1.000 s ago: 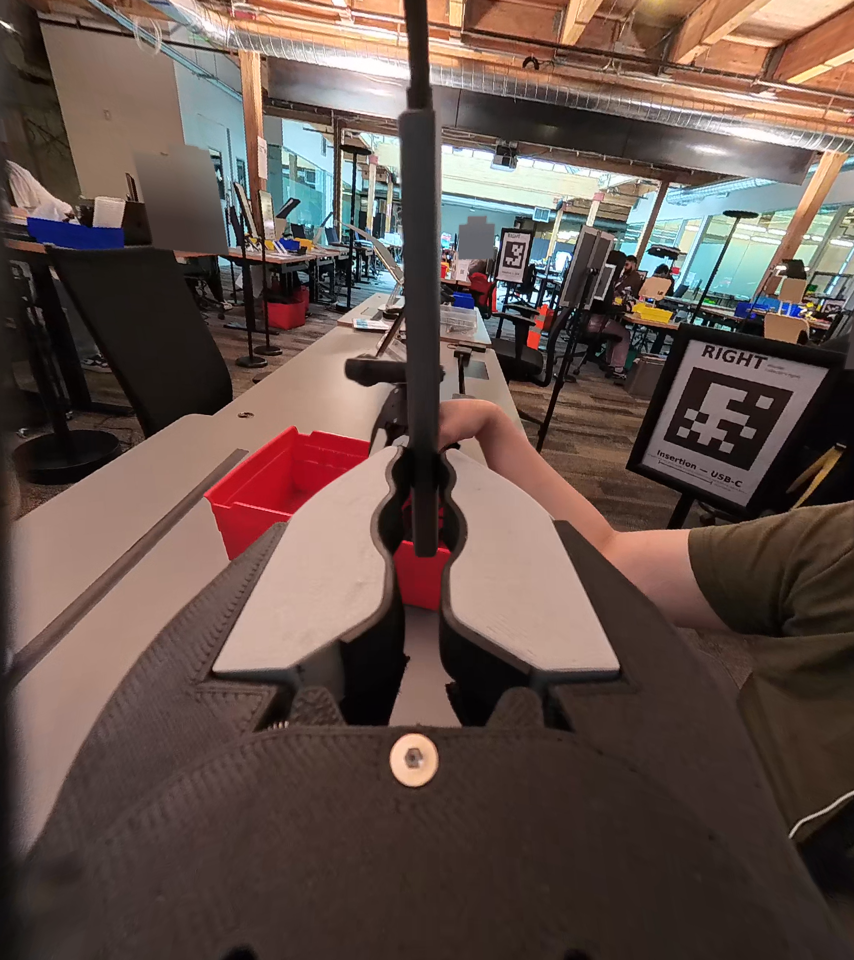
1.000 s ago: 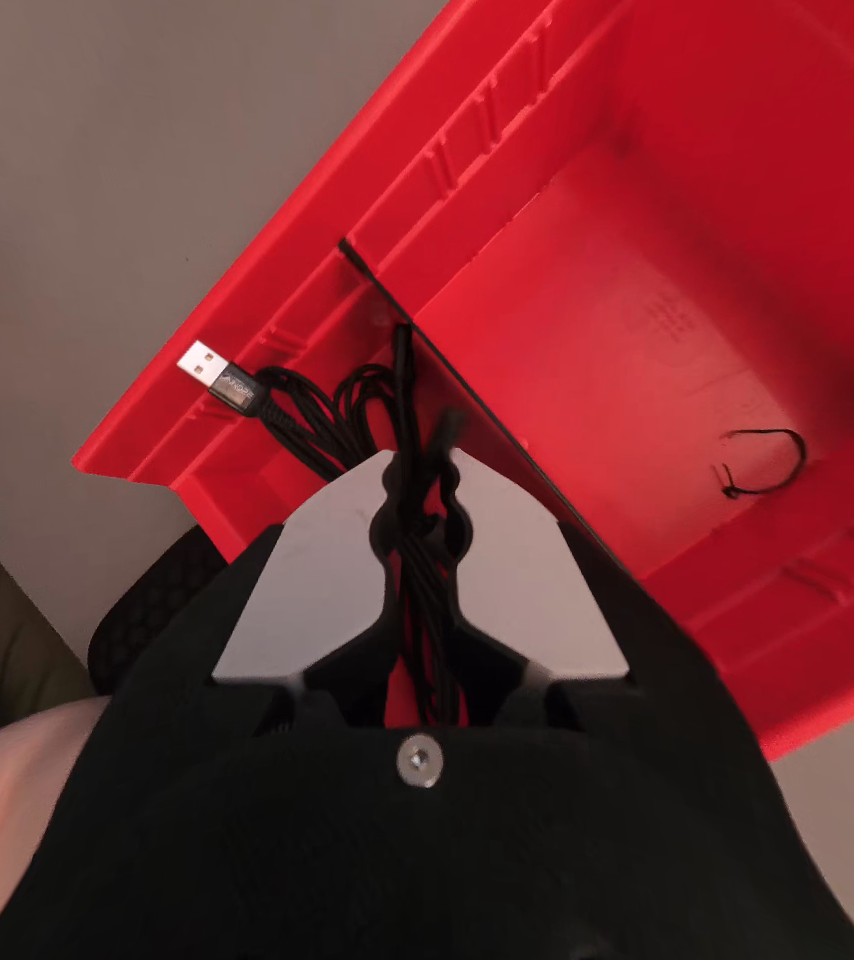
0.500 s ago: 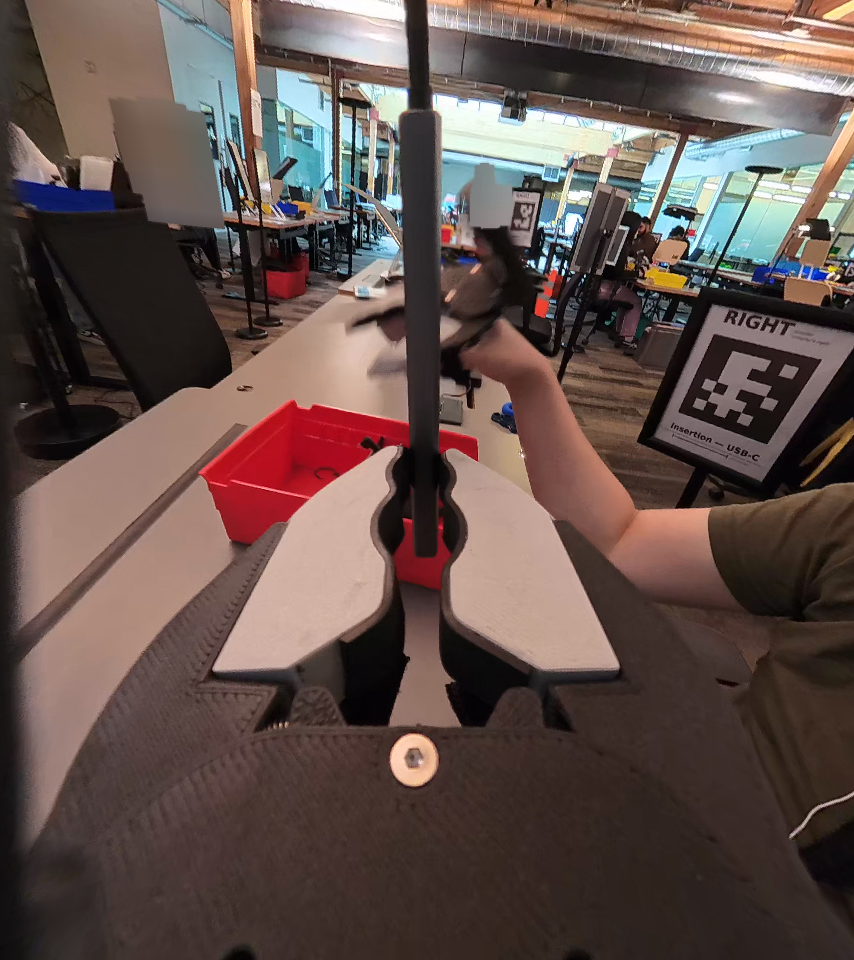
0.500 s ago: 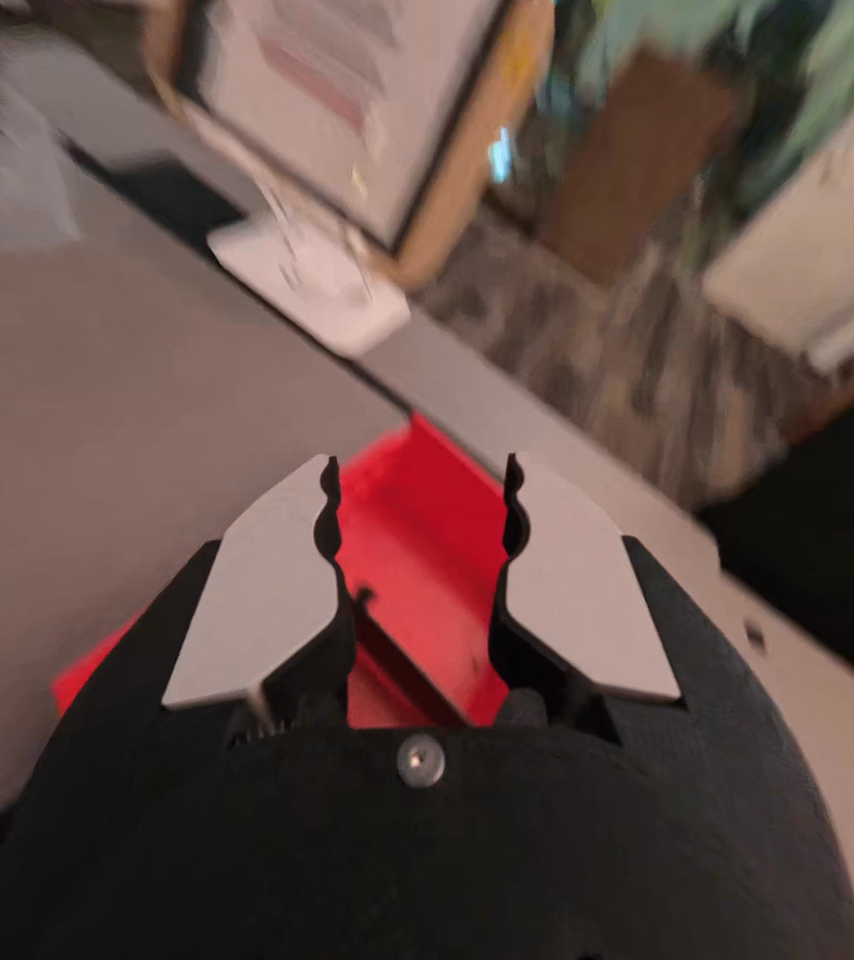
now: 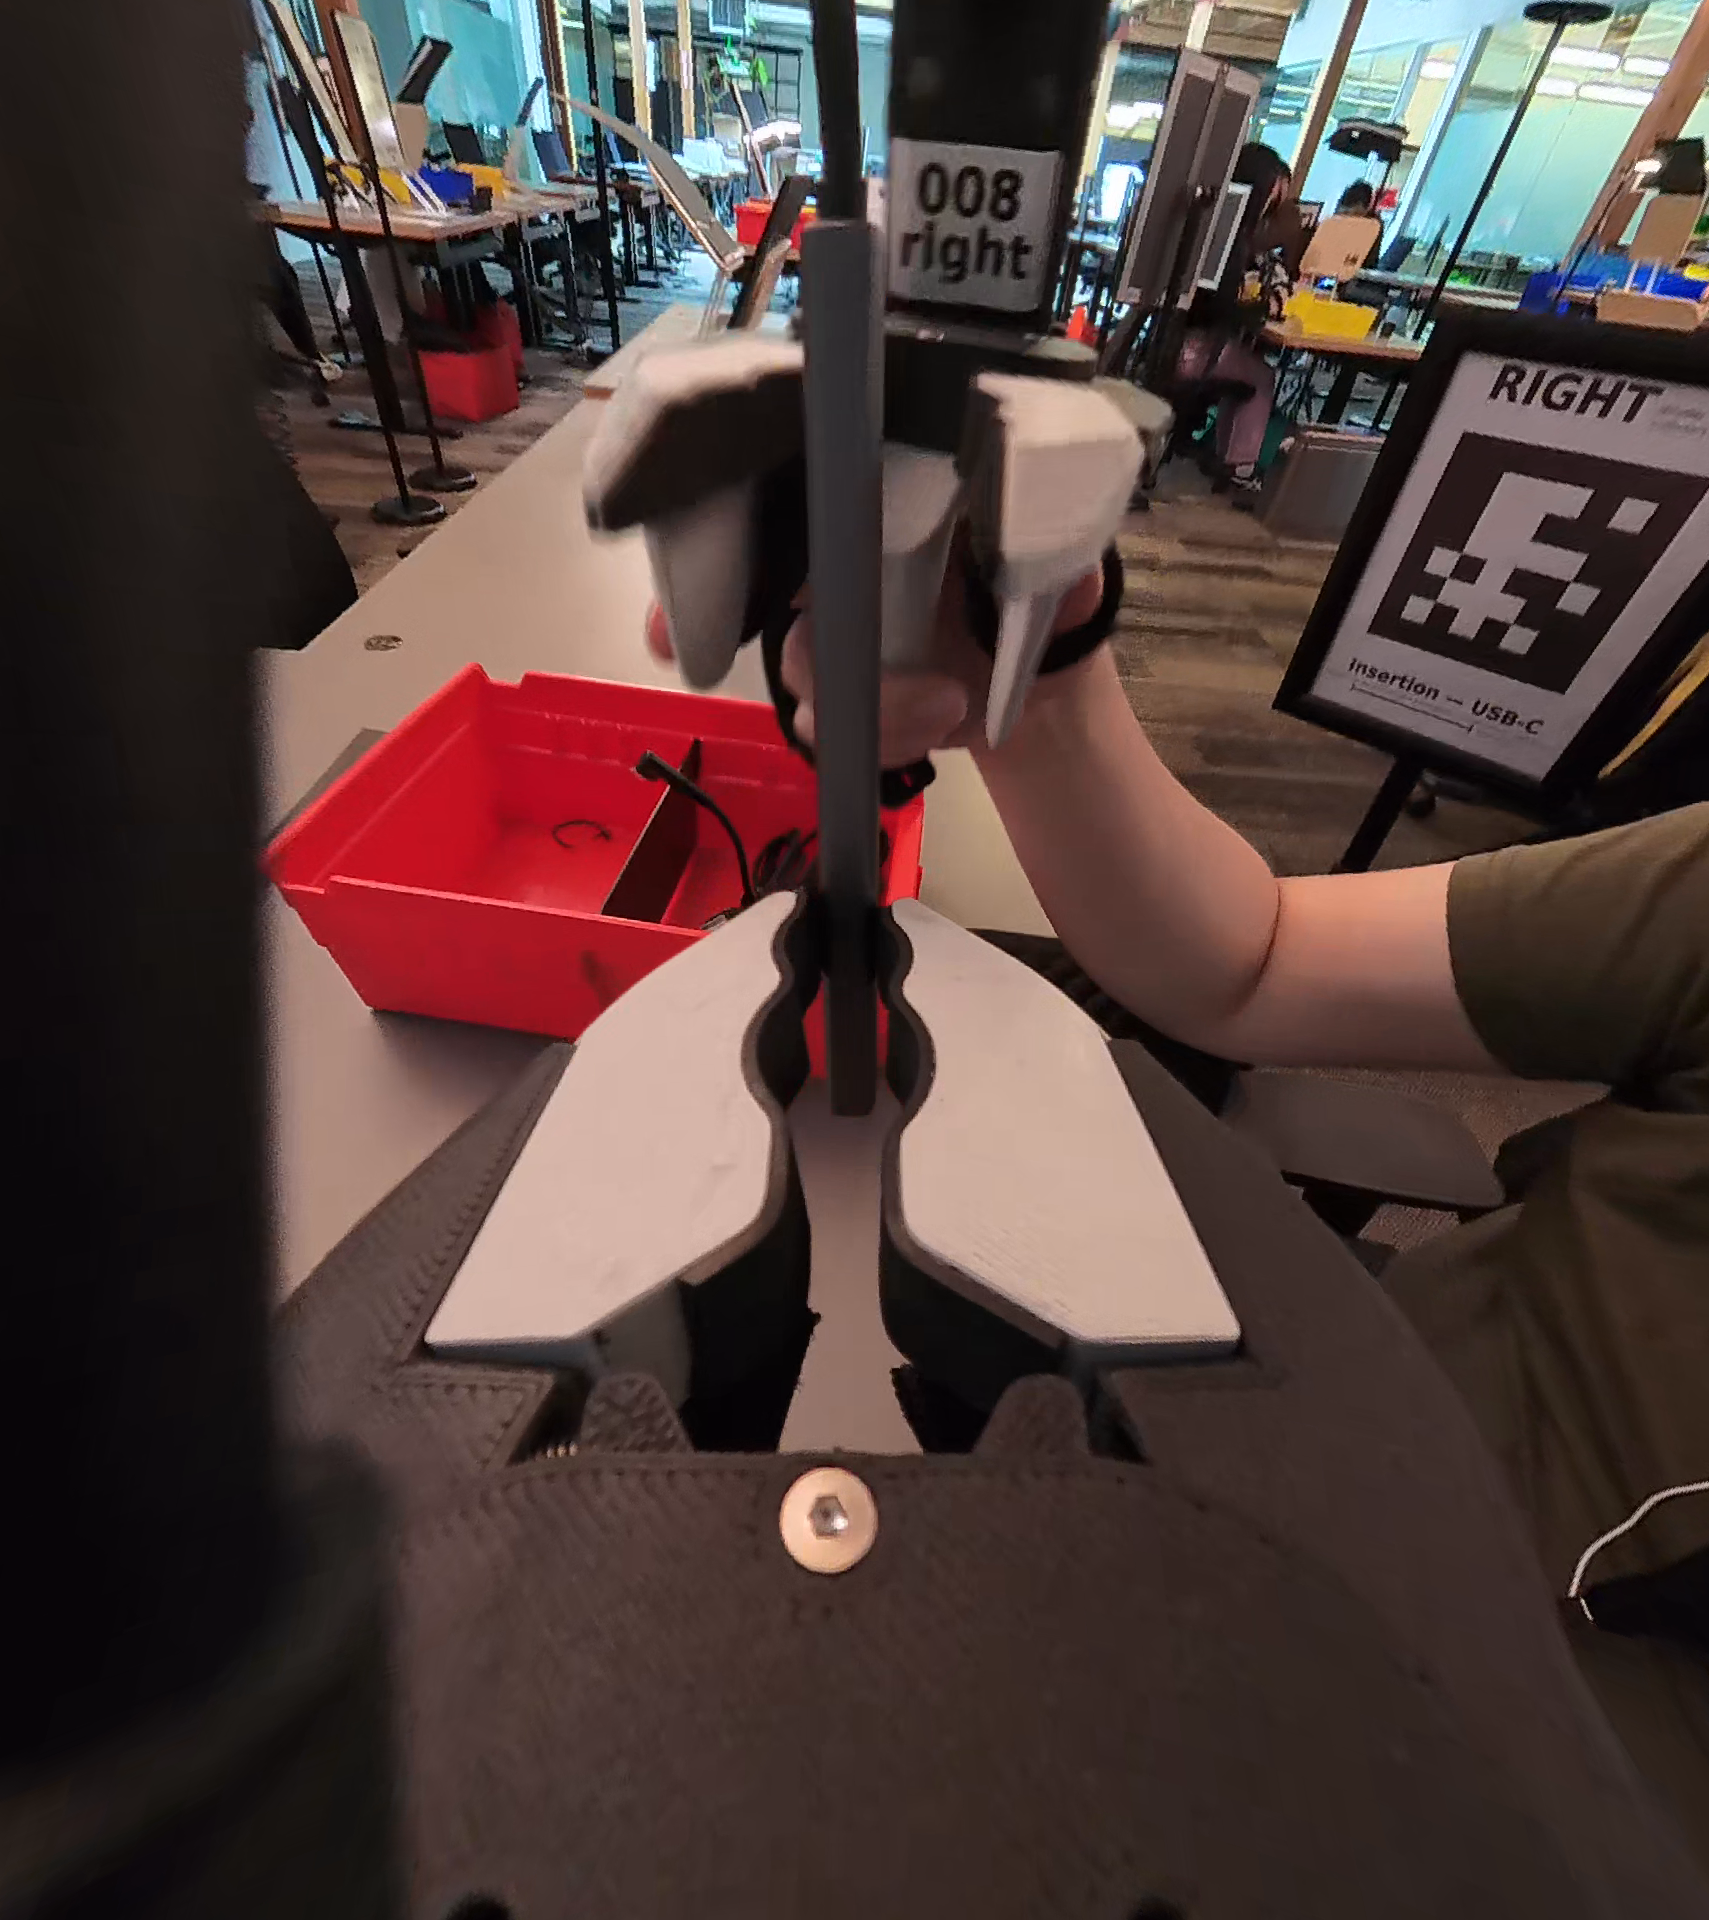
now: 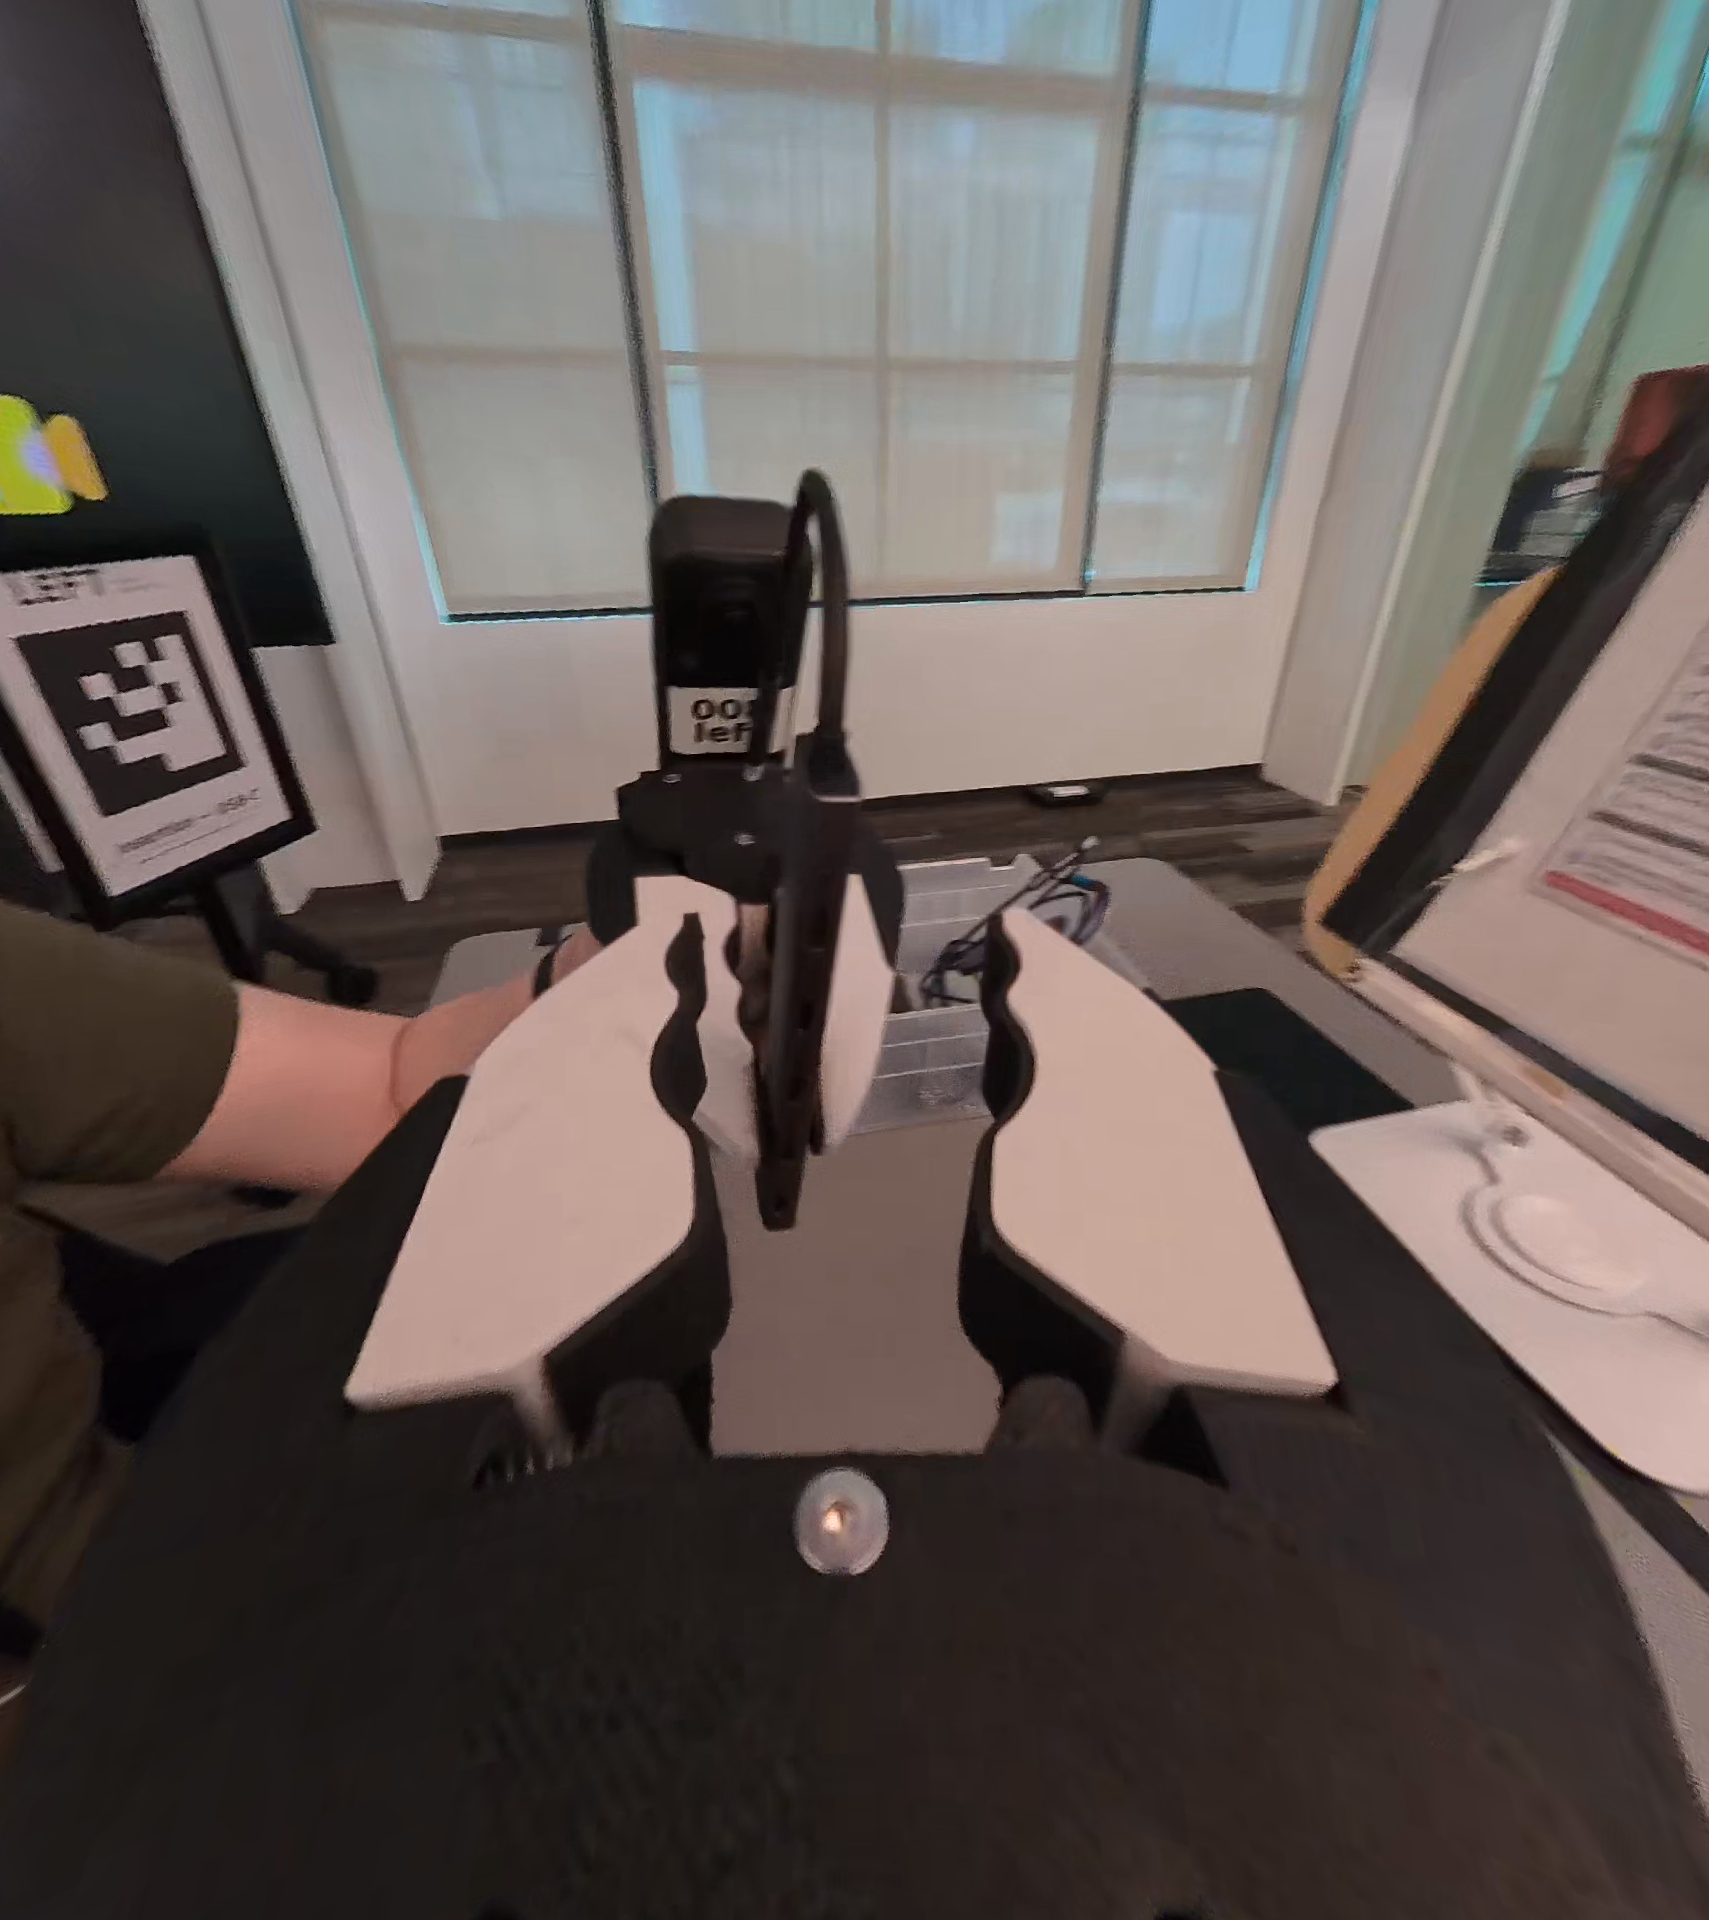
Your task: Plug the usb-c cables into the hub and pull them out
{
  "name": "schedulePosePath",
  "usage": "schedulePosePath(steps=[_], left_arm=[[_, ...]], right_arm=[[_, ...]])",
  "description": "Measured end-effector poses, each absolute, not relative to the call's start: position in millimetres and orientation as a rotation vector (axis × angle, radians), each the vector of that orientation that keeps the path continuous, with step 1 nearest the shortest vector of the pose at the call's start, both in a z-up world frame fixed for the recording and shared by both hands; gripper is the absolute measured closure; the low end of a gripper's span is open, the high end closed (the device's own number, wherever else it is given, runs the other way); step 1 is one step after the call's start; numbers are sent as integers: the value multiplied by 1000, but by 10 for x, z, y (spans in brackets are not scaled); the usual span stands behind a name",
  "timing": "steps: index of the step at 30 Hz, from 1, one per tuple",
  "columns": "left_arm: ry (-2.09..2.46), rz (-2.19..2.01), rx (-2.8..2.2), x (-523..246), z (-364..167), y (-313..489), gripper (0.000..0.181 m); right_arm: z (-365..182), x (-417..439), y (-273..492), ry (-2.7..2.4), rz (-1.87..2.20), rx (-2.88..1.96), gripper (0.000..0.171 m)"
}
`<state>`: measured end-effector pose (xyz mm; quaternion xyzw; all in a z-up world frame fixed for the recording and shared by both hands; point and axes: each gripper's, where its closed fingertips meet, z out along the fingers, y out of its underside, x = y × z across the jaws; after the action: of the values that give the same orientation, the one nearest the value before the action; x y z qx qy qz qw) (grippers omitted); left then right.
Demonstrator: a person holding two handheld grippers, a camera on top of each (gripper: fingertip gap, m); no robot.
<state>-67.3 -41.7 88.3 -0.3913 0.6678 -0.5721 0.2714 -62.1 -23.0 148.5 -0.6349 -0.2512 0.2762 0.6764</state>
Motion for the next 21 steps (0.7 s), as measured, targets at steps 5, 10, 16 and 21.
schedulePosePath(steps=[5,10,16,21], left_arm=[[1779,-1579,-1024,-670,912,-462,162],[1710,-1593,-1046,-730,1046,-366,133],[1740,-1562,-1060,-801,1056,-297,135],[1763,-1550,-1075,-785,1002,-296,137]], right_arm=[[1486,-670,-313,-664,634,-1435,160],[1788,397,-565,-429,213,-1384,160],[915,1822,-909,-327,-299,-1784,160],[-115,2319,-815,-306,-306,-2175,160]])
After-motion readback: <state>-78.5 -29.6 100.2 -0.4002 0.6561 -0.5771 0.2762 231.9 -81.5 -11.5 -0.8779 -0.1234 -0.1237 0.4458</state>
